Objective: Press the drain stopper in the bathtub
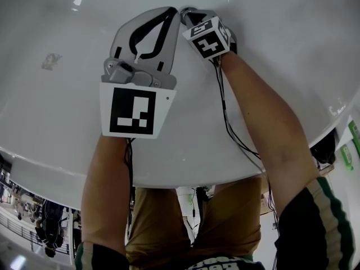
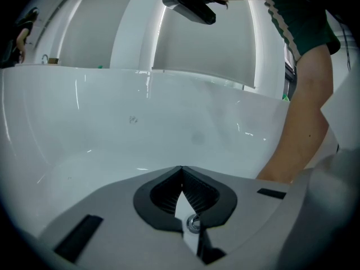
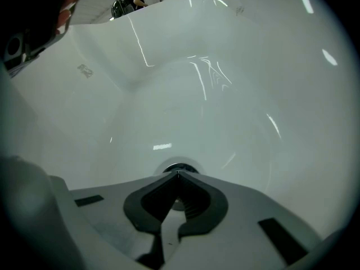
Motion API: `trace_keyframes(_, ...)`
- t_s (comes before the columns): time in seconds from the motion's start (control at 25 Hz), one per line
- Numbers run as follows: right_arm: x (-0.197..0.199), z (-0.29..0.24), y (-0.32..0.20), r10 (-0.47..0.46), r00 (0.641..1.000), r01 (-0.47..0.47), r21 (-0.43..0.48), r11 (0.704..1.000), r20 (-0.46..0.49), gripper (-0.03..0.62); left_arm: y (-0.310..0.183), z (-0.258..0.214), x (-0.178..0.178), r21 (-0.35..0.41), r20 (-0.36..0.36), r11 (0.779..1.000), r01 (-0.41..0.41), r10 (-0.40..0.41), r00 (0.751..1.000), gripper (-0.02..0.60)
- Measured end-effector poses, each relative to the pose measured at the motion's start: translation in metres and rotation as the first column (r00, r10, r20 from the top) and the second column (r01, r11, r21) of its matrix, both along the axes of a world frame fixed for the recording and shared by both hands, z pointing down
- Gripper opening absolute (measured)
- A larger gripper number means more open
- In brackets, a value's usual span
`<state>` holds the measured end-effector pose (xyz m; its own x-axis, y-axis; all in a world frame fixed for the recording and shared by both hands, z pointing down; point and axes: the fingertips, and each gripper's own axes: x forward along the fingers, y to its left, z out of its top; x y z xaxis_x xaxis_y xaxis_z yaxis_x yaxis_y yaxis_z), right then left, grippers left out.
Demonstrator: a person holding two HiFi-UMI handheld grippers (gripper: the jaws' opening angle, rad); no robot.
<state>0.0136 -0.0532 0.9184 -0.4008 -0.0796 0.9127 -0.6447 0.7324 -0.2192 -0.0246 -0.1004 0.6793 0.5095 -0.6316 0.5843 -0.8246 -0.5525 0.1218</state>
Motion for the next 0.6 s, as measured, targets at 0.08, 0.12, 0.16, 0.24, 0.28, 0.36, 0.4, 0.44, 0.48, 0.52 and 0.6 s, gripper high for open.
trace_keyframes(0.08,0.001,0.0,0.001,-0.006,1.0,0.006,-0.01,1.0,-0.009,0.014,-0.001,0.001,-0.001,-0.006,-0.004,1.0,0.007,-0.007,1.0,0.005)
trace_keyframes(0.12,0.002,0.0,0.002,-0.013,1.0,0.013,-0.014,1.0,-0.014,0.014,0.0,0.001,-0.001,-0.007,-0.004,1.0,0.008,-0.008,1.0,0.005)
trace_keyframes(0.16,0.003,0.0,0.003,-0.022,1.0,0.022,-0.017,1.0,-0.018,0.014,0.0,0.0,0.0,-0.007,-0.002,1.0,0.007,-0.007,1.0,0.005)
trace_keyframes(0.24,0.007,-0.001,0.006,-0.039,0.999,0.039,-0.021,0.999,-0.028,0.014,0.002,-0.001,0.003,-0.005,0.002,1.0,0.001,-0.001,1.0,0.005)
trace_keyframes(0.28,0.009,-0.001,0.006,-0.043,0.999,0.042,-0.022,0.999,-0.033,0.014,0.003,-0.001,0.005,-0.006,0.001,1.0,-0.001,0.001,1.0,0.005)
trace_keyframes(0.36,0.011,-0.002,0.005,-0.041,0.999,0.04,-0.022,0.999,-0.036,0.014,0.003,0.0,0.005,-0.011,-0.008,1.0,-0.001,0.001,1.0,0.005)
trace_keyframes(0.4,0.01,-0.002,0.004,-0.037,0.999,0.037,-0.02,0.999,-0.034,0.014,0.003,0.001,0.003,-0.015,-0.012,1.0,0.002,-0.002,1.0,0.005)
trace_keyframes(0.44,0.01,-0.003,0.003,-0.035,0.999,0.034,-0.017,0.999,-0.032,0.014,0.003,0.003,0.001,-0.021,-0.015,1.0,0.005,-0.006,1.0,0.005)
trace_keyframes(0.48,0.009,-0.004,0.002,-0.034,0.999,0.033,-0.013,0.999,-0.029,0.014,0.003,0.005,0.0,-0.031,-0.017,0.999,0.01,-0.011,1.0,0.005)
trace_keyframes(0.52,0.008,-0.006,0.001,-0.035,0.999,0.034,-0.009,0.999,-0.026,0.014,0.004,0.007,-0.001,-0.044,-0.02,0.999,0.015,-0.016,1.0,0.005)
trace_keyframes(0.6,0.008,-0.012,0.0,-0.043,0.999,0.043,-0.004,0.999,-0.017,0.014,0.005,0.009,-0.001,-0.067,-0.025,0.998,0.017,-0.019,1.0,0.005)
